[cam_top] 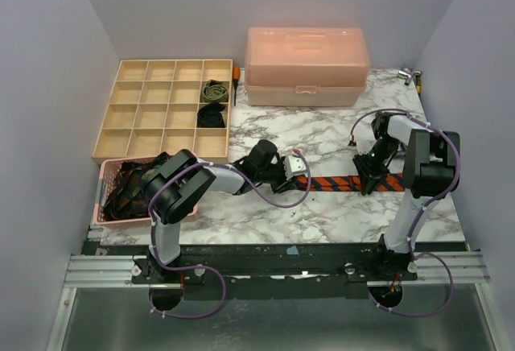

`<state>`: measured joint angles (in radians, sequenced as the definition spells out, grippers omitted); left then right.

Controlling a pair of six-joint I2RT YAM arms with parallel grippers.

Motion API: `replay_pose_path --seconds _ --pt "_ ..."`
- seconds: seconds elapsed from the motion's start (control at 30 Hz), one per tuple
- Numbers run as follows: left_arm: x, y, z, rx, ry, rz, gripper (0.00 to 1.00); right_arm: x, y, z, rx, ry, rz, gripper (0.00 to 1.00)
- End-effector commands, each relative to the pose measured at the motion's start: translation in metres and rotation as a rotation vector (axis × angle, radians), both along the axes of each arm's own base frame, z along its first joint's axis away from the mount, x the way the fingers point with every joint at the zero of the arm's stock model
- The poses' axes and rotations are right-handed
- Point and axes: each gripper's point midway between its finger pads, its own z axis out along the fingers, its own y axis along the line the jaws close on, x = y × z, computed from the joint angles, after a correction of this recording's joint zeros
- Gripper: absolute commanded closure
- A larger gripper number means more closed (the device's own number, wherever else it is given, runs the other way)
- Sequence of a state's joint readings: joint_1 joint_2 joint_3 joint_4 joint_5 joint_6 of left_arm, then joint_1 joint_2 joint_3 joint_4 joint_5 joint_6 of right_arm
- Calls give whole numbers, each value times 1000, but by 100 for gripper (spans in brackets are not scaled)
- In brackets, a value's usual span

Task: Roll the ties
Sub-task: Roll the tie at the center of the board.

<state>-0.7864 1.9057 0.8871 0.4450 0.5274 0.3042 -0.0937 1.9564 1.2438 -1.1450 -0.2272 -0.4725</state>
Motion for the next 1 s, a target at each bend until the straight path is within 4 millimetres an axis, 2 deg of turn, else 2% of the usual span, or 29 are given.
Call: replay_pose_path --seconds 0.0,0.1,0.2,0.33,0.4,0.53,0.73,0.83,0.97 --pt "-23 33 -59 206 146 -3 100 35 16 14 113 -139 -12 67" --pt "-27 34 -62 202 176 1 100 48 39 39 225 -143 -95 63" --pt "-31 33 -64 196 215 6 100 54 61 49 295 -137 -104 62" --pt "-30 34 -66 203 255 27 100 51 88 46 351 -139 -59 63" --pt "-29 35 -67 212 264 36 100 48 109 41 374 -121 -24 65" --pt "-31 35 -65 208 282 29 99 58 134 34 410 -145 -26 66" --pt "-33 36 -64 202 262 3 98 53 171 43 560 -79 -83 62" --pt "-34 35 -62 190 246 -13 97 47 183 41 618 -29 -122 56" --pt "-34 35 -62 188 236 -16 96 48 190 34 640 4 -131 56"
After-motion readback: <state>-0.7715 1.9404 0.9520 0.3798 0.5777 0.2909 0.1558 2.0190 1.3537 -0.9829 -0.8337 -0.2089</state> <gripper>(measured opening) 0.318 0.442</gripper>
